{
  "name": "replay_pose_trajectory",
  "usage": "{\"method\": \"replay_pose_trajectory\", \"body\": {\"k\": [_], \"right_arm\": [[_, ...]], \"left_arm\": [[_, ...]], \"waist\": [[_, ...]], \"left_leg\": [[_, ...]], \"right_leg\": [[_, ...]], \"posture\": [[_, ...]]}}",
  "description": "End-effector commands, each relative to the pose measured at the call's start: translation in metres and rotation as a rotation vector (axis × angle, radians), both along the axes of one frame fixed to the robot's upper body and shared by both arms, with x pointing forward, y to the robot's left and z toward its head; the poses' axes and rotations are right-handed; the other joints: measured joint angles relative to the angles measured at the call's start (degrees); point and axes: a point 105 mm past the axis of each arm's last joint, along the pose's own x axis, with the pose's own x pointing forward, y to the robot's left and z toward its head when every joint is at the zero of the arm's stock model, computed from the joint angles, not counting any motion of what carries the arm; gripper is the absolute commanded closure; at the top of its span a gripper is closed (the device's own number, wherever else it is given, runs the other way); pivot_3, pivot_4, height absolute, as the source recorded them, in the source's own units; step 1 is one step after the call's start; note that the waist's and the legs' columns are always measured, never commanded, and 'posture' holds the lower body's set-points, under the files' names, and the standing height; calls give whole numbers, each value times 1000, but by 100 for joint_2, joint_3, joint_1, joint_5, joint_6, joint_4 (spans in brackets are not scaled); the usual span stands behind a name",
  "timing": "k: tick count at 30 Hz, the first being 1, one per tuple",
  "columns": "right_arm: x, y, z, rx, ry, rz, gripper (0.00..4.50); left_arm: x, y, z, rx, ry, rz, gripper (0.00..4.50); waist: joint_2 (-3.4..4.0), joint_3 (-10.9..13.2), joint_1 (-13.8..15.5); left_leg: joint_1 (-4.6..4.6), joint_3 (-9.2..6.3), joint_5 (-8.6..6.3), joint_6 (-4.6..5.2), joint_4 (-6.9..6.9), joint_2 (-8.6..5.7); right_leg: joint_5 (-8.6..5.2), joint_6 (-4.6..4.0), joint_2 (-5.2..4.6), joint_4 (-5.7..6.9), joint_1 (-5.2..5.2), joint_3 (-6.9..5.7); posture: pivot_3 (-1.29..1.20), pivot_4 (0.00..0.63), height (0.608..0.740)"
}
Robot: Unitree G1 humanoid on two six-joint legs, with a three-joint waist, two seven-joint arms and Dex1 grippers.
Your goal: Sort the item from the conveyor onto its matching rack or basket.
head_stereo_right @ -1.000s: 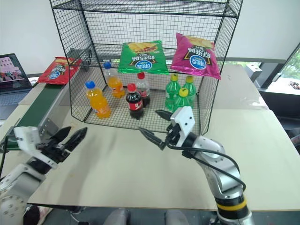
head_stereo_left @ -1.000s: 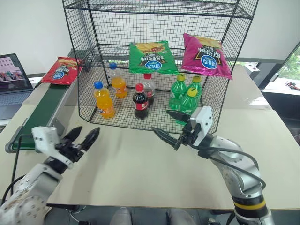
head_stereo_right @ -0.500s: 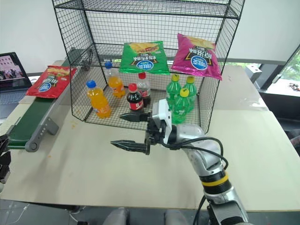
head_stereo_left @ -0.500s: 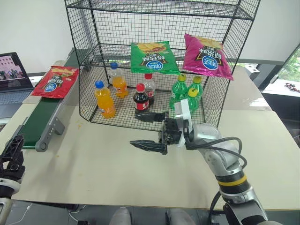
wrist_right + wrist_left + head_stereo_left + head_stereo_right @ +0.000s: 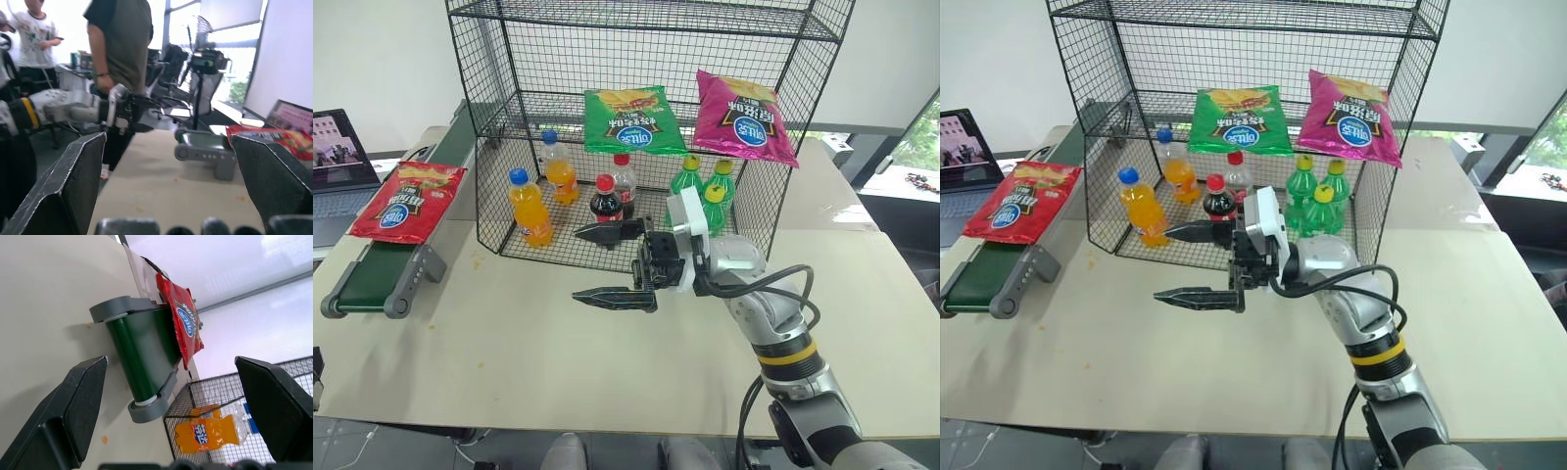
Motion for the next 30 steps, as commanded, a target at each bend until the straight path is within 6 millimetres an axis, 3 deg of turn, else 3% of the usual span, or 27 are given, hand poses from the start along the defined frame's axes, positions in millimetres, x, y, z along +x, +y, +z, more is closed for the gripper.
{"method": "replay_pose_trajectory", "body": {"k": [1, 8, 30], "right_arm": [[-10, -2, 19, 46, -42, 57, 0], [-26, -3, 22, 23, -142, 156, 0], [-12, -7, 25, -6, -158, 91, 0]], "left_arm": [[8, -2, 10, 24, -33, -46, 49], [14, 0, 4, 12, -19, -78, 49], [12, 8, 2, 54, 5, -54, 49]], "waist": [[0, 0, -2], [0, 0, -16], [-1, 0, -16]], "left_leg": [[0, 0, 0, 0, 1, 0], [-2, 1, 0, -1, -13, 1], [-1, 2, 9, -16, -33, 2]], "right_leg": [[0, 0, 0, -1, 0, 0], [0, -1, 0, -2, 1, -1], [0, -3, 0, -10, -6, -2]], "posture": [[0, 150, 740], [0, 150, 740], [0, 150, 740]]}}
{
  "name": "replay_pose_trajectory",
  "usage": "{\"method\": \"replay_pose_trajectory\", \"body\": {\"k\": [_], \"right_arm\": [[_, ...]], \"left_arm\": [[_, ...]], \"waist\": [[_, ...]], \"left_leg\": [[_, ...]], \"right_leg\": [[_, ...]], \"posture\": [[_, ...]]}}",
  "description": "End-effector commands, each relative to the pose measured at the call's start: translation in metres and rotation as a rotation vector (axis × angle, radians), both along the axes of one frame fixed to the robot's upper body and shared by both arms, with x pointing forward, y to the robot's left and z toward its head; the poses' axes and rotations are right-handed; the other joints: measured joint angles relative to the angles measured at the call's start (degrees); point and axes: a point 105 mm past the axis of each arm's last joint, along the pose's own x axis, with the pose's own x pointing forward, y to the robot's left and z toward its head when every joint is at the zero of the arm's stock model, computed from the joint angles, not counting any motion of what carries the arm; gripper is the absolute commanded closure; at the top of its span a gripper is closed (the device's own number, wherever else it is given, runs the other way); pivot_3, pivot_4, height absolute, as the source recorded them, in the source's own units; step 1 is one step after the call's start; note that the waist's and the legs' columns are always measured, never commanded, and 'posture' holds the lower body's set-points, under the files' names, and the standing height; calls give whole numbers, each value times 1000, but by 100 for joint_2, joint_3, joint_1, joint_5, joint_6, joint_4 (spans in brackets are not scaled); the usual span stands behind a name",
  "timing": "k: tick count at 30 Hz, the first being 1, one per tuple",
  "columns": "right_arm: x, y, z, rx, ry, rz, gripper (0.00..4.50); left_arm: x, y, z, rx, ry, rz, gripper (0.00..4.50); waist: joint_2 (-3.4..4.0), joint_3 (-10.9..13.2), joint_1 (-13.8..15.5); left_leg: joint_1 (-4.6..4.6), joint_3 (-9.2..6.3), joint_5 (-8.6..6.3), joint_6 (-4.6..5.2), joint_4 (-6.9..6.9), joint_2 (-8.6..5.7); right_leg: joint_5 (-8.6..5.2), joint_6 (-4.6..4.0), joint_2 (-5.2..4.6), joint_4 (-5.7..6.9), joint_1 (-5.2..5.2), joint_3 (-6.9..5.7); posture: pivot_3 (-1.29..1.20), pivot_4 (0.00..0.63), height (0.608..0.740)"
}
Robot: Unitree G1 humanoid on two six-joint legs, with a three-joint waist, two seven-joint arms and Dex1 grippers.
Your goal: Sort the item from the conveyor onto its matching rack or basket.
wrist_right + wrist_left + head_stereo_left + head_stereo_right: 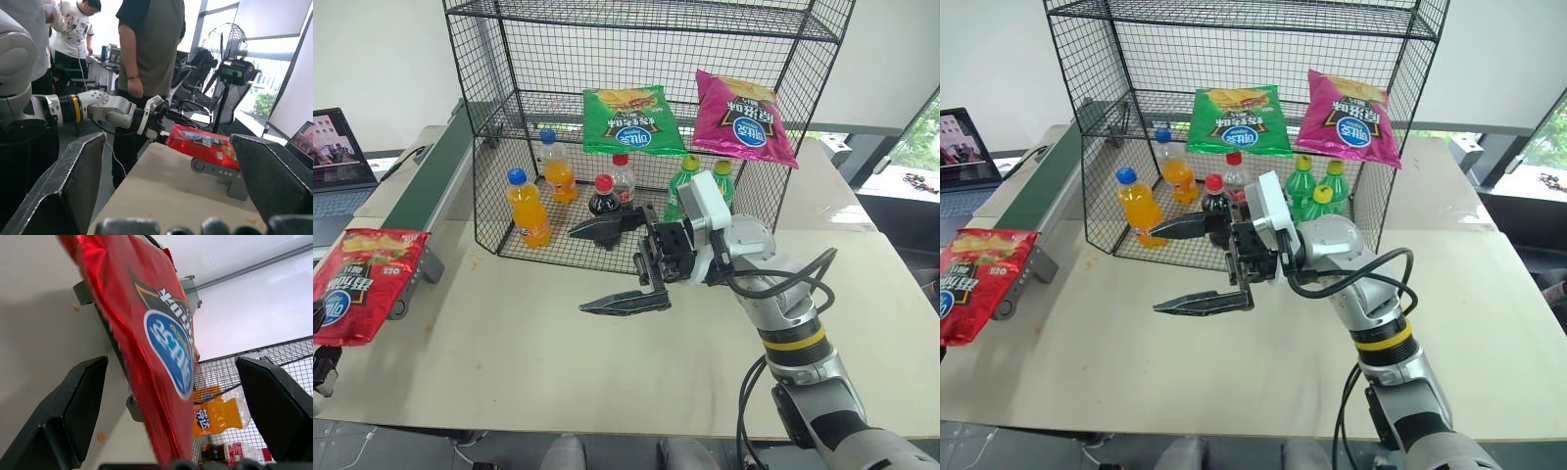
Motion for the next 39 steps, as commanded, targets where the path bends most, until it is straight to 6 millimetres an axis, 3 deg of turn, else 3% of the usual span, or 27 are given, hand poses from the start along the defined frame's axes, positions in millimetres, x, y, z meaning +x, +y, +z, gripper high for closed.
{"method": "replay_pose_trajectory", "body": {"k": [1, 4, 9, 13, 18, 24, 29, 36, 39], "right_arm": [[-2, -2, 9, 26, -35, -4, 0], [-2, -1, 10, 35, -26, -7, 0], [1, -1, 10, 41, -20, -23, 0], [4, -5, 9, 44, -13, -50, 0], [6, -10, 11, 56, -7, -92, 0], [17, -22, 12, 89, 23, -243, 0], [23, -28, 19, 139, 22, -357, 0], [28, -33, 47, 253, -19, -487, 0], [29, -37, 53, 277, -42, -543, 0]], "left_arm": [[-4, 7, 13, 52, -27, 24, 49], [-4, 4, 22, 68, -54, 10, 776], [-3, -4, 37, 89, -91, -11, 2733], [3, -19, 66, 129, -167, -51, 4472], [18, -45, 100, 214, -249, -115, 4472], [52, -138, 159, 352, -455, -386, 4472], [73, -193, 189, 322, -583, -569, 4472], [115, -221, 216, 152, -676, -749, 4472], [147, -223, 219, -22, -690, -794, 4472]], "waist": [[0, 0, -1], [0, 0, -6], [-2, 1, 2], [-6, 2, 7], [-7, 2, 27], [-26, -5, 103], [-19, -2, 157], [-12, 2, 147], [-11, 2, 180]], "left_leg": [[0, 0, 0, 0, -1, 0], [0, 0, 0, 0, -2, 0], [-1, -1, 1, -1, -2, 0], [-1, -1, 1, -2, -2, 1], [-1, -1, 2, -4, -2, 1], [-6, -1, 7, -13, -2, 0], [-6, -3, 10, -14, -2, 0], [-5, -3, 11, -13, -1, -3], [-8, -5, 12, -13, 1, -5]], "right_leg": [[0, 0, 0, 0, 0, 0], [0, 0, 0, 0, -1, 0], [0, 0, 0, 0, -1, 0], [0, 0, 0, -2, -1, 0], [0, -1, -1, -2, 1, -1], [5, 1, -1, -8, 4, -2], [8, 0, -1, -7, 4, -3], [9, 2, -1, -4, 6, -2], [10, 3, -1, -5, 6, -3]], "posture": [[0, 150, 740], [0, 150, 740], [0, 150, 740], [0, 150, 740], [0, 150, 740], [0, 150, 740], [0, 150, 740], [0, 150, 740], [0, 150, 740]]}}
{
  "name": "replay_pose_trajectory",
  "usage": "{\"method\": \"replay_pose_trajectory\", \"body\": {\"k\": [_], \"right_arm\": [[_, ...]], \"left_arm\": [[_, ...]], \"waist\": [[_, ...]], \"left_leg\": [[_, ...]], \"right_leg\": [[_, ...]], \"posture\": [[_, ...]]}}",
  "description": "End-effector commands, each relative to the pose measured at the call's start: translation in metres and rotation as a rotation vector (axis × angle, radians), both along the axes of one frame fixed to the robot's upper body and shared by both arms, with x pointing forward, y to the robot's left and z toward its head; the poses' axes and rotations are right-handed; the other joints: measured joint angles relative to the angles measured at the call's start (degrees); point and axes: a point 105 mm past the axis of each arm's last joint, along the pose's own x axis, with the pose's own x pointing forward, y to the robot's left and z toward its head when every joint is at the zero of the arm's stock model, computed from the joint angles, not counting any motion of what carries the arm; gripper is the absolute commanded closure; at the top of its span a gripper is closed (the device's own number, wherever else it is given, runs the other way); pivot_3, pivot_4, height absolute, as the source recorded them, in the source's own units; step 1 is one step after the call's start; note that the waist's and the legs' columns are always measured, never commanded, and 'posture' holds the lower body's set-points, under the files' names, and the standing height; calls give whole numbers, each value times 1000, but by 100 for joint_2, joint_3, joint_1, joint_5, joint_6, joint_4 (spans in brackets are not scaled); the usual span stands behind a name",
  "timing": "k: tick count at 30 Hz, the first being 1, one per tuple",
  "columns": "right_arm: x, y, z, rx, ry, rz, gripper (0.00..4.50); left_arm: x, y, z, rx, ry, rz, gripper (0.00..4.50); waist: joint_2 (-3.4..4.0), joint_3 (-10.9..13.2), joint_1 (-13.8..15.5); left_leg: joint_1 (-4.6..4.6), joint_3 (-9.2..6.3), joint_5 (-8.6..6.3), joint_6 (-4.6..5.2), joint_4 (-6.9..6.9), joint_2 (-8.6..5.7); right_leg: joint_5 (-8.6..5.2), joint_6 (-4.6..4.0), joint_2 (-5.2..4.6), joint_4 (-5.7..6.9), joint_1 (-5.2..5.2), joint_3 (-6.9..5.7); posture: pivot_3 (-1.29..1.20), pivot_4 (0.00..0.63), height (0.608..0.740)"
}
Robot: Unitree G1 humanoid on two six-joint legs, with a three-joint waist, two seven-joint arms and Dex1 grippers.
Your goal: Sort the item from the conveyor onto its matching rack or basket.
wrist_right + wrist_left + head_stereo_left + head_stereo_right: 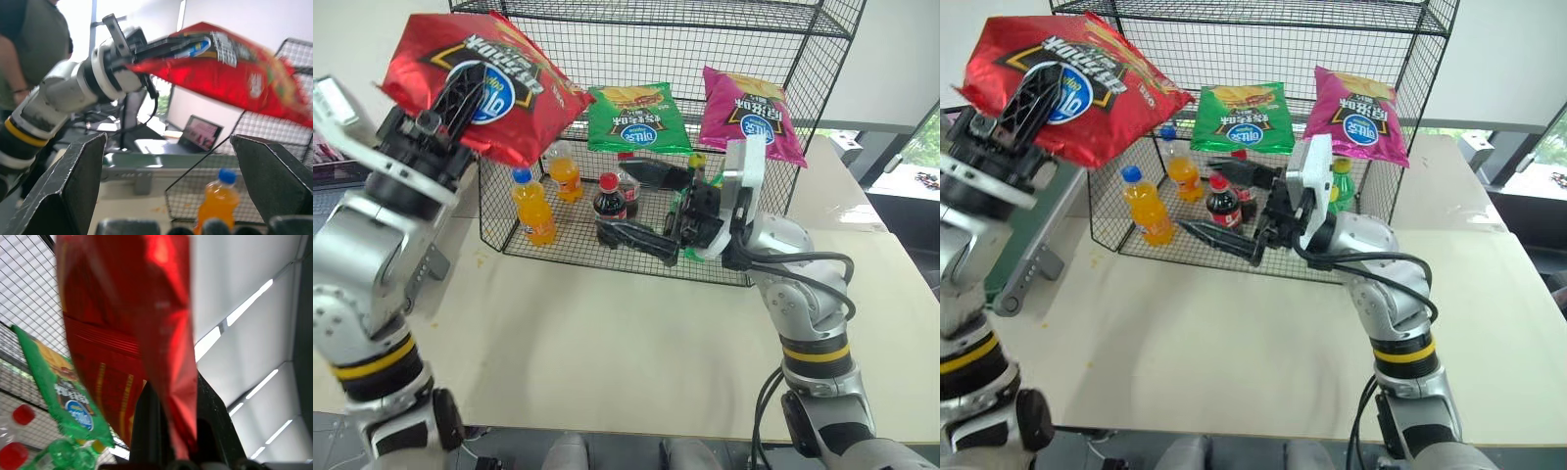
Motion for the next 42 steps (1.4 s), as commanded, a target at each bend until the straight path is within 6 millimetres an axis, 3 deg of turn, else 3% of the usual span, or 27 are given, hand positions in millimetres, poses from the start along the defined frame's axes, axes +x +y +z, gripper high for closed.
{"method": "replay_pose_trajectory", "body": {"k": [1, 6, 15, 21, 29, 35, 42], "right_arm": [[-6, -6, 19, 39, -78, -70, 0], [-9, -12, 21, 45, -83, -132, 0], [-8, -16, 18, 25, -105, -190, 0], [-8, -14, 16, 20, -101, -195, 0], [-8, -12, 15, 6, -104, -181, 0], [-7, -11, 15, 3, -106, -185, 0], [-1, -11, 26, 19, -168, -253, 0]], "left_arm": [[32, -2, -1, -123, 40, -98, 4472], [65, 9, -35, -191, 149, -86, 4472], [91, 9, -44, -244, 195, -54, 4472], [96, 43, -51, -375, 262, 124, 4472], [91, 19, -55, -392, 297, 92, 4472], [105, -14, -49, -293, 346, 39, 4472], [131, -6, -29, -306, 316, 140, 4472]], "waist": [[0, 0, 27], [2, -1, -3], [1, 0, 28], [1, -1, -6], [0, 0, 55], [-1, 1, 62], [-1, 1, 48]], "left_leg": [[-1, -1, 1, 0, 2, -1], [-3, -7, 8, -10, 2, -1], [-8, -10, 12, -12, 1, -2], [-5, -11, 13, -12, 0, -1], [-20, -15, 15, -10, 18, -2], [-21, -17, 15, -10, 22, -3], [-21, -20, 15, -9, 21, -6]], "right_leg": [[0, 0, 0, 1, 1, -1], [1, 2, 0, 0, 0, -4], [0, 4, 0, -3, 2, -7], [1, 4, 0, -1, 1, -7], [4, 9, 0, -4, 1, -7], [4, 9, 0, -2, 2, -8], [5, 11, 0, -8, 2, -11]], "posture": [[0, 150, 740], [0, 150, 740], [0, 150, 740], [0, 150, 740], [0, 150, 740], [0, 150, 740], [0, 150, 740]]}}
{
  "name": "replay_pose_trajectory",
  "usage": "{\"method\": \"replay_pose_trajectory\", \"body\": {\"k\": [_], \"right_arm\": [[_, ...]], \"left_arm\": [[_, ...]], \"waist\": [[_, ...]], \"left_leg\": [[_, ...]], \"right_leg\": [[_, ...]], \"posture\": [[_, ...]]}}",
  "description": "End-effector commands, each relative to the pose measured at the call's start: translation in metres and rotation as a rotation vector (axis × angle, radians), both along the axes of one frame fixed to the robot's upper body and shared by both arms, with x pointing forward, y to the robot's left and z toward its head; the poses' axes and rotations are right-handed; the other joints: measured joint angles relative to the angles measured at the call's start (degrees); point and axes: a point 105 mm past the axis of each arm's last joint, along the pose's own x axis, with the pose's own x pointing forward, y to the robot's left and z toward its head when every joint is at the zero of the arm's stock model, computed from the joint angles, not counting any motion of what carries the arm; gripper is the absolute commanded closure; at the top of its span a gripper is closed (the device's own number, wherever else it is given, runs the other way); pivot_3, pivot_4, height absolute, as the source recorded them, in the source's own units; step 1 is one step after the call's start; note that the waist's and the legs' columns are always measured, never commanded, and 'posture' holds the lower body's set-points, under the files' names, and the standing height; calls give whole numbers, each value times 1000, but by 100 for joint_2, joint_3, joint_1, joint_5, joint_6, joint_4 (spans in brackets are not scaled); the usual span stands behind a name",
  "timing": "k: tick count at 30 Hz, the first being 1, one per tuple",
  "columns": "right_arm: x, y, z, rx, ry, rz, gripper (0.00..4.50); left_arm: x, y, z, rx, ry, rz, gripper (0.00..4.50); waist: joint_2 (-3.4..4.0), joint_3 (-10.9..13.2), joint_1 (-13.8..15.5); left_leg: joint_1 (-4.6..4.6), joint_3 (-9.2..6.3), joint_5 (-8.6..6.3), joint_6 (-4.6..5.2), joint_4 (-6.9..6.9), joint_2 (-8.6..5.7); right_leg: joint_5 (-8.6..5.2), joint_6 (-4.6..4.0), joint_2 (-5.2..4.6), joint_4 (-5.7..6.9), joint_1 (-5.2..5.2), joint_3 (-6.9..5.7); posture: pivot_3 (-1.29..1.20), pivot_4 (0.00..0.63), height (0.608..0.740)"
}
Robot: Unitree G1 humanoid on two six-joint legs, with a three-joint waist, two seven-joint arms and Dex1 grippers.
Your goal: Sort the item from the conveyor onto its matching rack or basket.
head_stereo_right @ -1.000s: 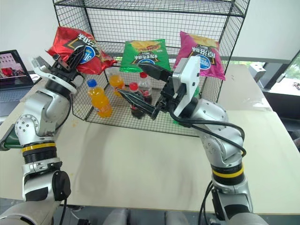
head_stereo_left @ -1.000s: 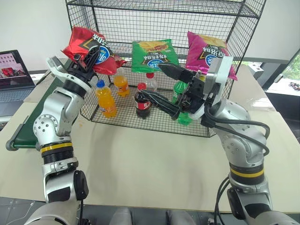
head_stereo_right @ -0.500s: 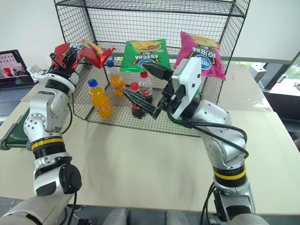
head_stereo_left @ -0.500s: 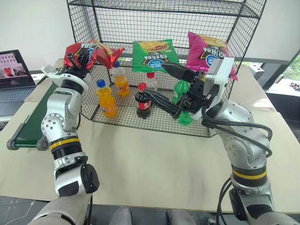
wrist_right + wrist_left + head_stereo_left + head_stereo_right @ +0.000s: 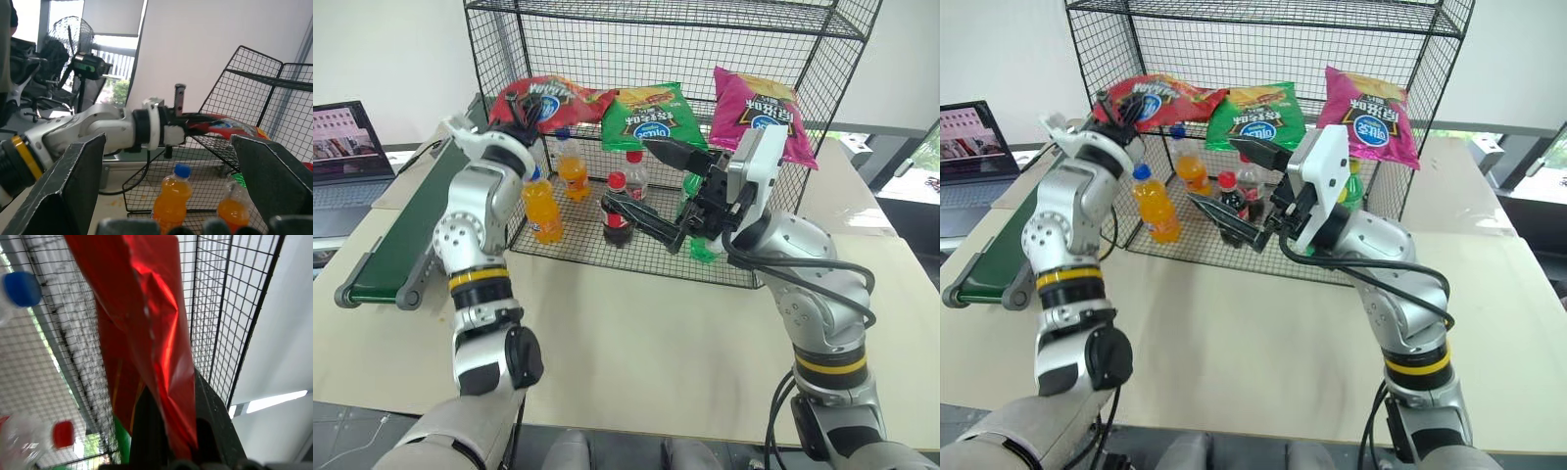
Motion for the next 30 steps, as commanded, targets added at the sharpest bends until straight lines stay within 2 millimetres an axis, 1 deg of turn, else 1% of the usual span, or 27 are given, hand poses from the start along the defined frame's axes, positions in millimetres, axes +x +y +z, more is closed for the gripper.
{"method": "replay_pose_trajectory", "body": {"k": [1, 6, 9, 10, 12, 15, 18, 21, 25, 26, 27, 30], "right_arm": [[-1, -2, 20, 38, -95, -43, 0], [5, -5, 31, 68, -139, -117, 0], [9, -7, 30, 70, -141, -143, 0], [10, -8, 29, 70, -138, -148, 0], [12, -8, 28, 69, -135, -152, 0], [12, -7, 26, 66, -128, -146, 0], [12, -7, 23, 59, -120, -140, 0], [13, -8, 21, 56, -111, -143, 0], [13, -9, 19, 53, -103, -140, 0], [14, -9, 18, 52, -99, -139, 0], [14, -9, 17, 51, -97, -138, 0], [14, -9, 14, 51, -84, -130, 0]], "left_arm": [[7, 7, 15, -1, -48, 58, 4472], [13, 16, 13, 4, -41, 104, 4472], [18, 29, 5, -18, -5, 150, 4472], [19, 30, 4, -19, 1, 153, 4472], [19, 27, 3, 3, -1, 141, 4472], [18, 17, 10, 29, -38, 110, 4472], [16, 14, 14, 28, -62, 90, 3677], [11, 19, 16, 28, -73, 82, 2399], [-1, 25, 10, 55, -73, 80, 627], [-4, 28, 9, 57, -72, 82, 333], [-7, 31, 7, 57, -71, 85, 66], [-22, 38, 1, 95, -55, 102, 66]], "waist": [[0, 0, -33], [1, 1, -48], [0, 1, -48], [1, 1, -47], [1, 1, -48], [1, 1, -49], [1, 1, -49], [1, 1, -49], [1, 1, -66], [1, 1, -67], [1, 1, -67], [1, 1, -67]], "left_leg": [[1, 0, 0, 0, -2, 0], [1, 0, 1, -1, -13, 0], [1, 0, 2, -1, -14, 1], [1, 0, 2, -1, -14, 1], [1, 0, 2, -1, -13, 1], [1, 0, 3, 0, -14, 1], [1, 0, 3, 0, -14, 1], [1, 0, 3, 0, -14, 1], [2, 0, 3, 0, -16, 1], [5, -1, 3, 0, -18, 2], [7, -1, 3, 0, -19, 2], [7, -1, 4, -1, -19, 2]], "right_leg": [[0, 0, 0, 0, 0, 0], [0, 0, 0, -2, -3, 0], [0, 0, 0, -2, -3, 0], [0, 0, 0, -3, -3, 0], [0, 0, 0, -2, -3, 0], [0, 0, 0, -1, -3, 0], [0, 0, 0, -1, -3, -1], [0, 0, 0, -1, -3, -1], [0, 0, 0, 2, -3, 0], [0, 0, 0, 5, -3, 0], [0, 0, 0, 6, -3, -1], [0, 0, 0, 6, -3, 0]], "posture": [[0, 150, 740], [0, 150, 740], [0, 150, 740], [0, 150, 740], [0, 150, 740], [0, 150, 740], [0, 150, 740], [0, 150, 740], [0, 150, 740], [0, 150, 740], [0, 150, 740], [0, 150, 740]]}}
